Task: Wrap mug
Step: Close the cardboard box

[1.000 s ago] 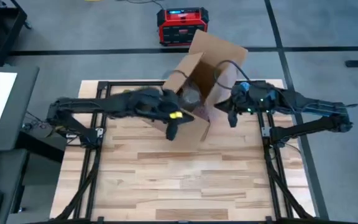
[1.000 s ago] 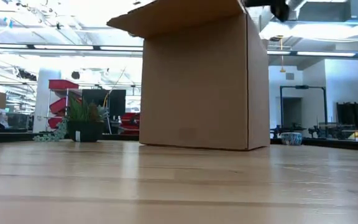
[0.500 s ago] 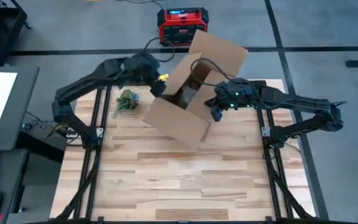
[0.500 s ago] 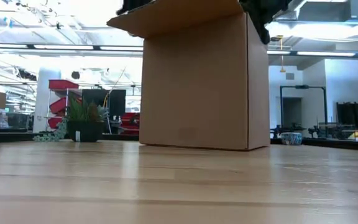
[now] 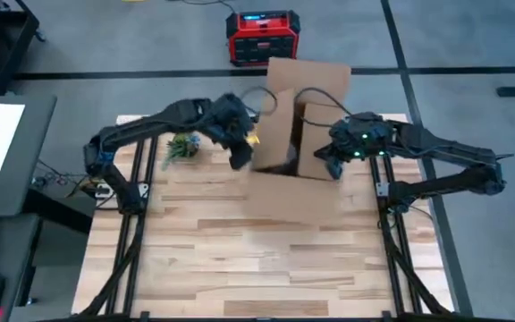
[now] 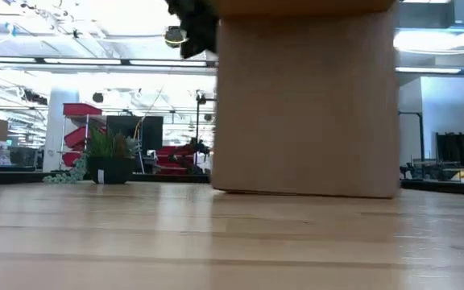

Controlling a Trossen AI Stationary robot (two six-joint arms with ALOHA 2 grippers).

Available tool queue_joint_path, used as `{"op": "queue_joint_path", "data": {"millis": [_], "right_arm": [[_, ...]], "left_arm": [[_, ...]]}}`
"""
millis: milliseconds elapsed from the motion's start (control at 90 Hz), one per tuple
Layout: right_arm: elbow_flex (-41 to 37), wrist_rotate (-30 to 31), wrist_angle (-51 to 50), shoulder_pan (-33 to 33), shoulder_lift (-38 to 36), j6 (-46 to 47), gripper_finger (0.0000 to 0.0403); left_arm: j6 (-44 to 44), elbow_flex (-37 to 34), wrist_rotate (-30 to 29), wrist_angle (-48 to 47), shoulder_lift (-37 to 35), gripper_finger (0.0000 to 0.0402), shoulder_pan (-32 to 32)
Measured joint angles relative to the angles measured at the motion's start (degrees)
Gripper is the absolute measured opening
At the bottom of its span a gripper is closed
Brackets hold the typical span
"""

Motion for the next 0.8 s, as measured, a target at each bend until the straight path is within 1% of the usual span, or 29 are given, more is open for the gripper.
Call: {"op": "queue_joint_path", "data": {"millis": [100, 200, 300, 356, 456, 522, 644, 711, 800], "right_arm": [[0.0, -1.34, 2.08, 0.05, -1.66, -2.16, 0.0], [0.0, -1.46, 3.92, 0.0, -2.92, -3.42, 0.0], [0.0, -1.45, 5.23, -0.14, -3.48, -3.82, 0.0], [0.0, -1.49, 4.99, -0.14, -3.56, -4.31, 0.0], [0.0, -2.61, 5.03, -0.13, -3.44, -5.31, 0.0], [0.0, -2.96, 5.32, -0.1, -3.25, -6.05, 0.0], [-0.09, -5.55, 7.09, -0.14, -3.34, -6.89, 0.0], [-0.09, -7.77, 9.74, -0.52, -3.85, -7.67, 0.0], [-0.07, -10.91, 13.11, -2.25, -4.58, -8.34, 0.0]], "left_arm": [[-1.06, 0.0, -3.3, 3.78, 0.0, 0.0, -3.58], [-2.69, 0.03, -9.26, 7.72, -0.04, 0.0, -5.46], [-4.36, 2.43, -13.14, 11.43, -0.62, 0.0, -6.63], [-4.43, 3.87, -13.41, 14.92, -1.47, 0.0, -6.89], [-2.43, 4.09, -13.36, 18.78, -1.19, 0.0, -5.8], [-1.0, 4.08, -12.78, 18.61, 1.37, 0.0, -4.88], [-2.29, 3.52, -9.65, 17.18, 6.91, 0.0, -4.33], [-3.21, 3.77, -8.11, 17.98, 7.79, 0.0, -4.9], [-3.91, 3.93, -7.54, 18.3, 8.74, 0.0, -5.98]]}}
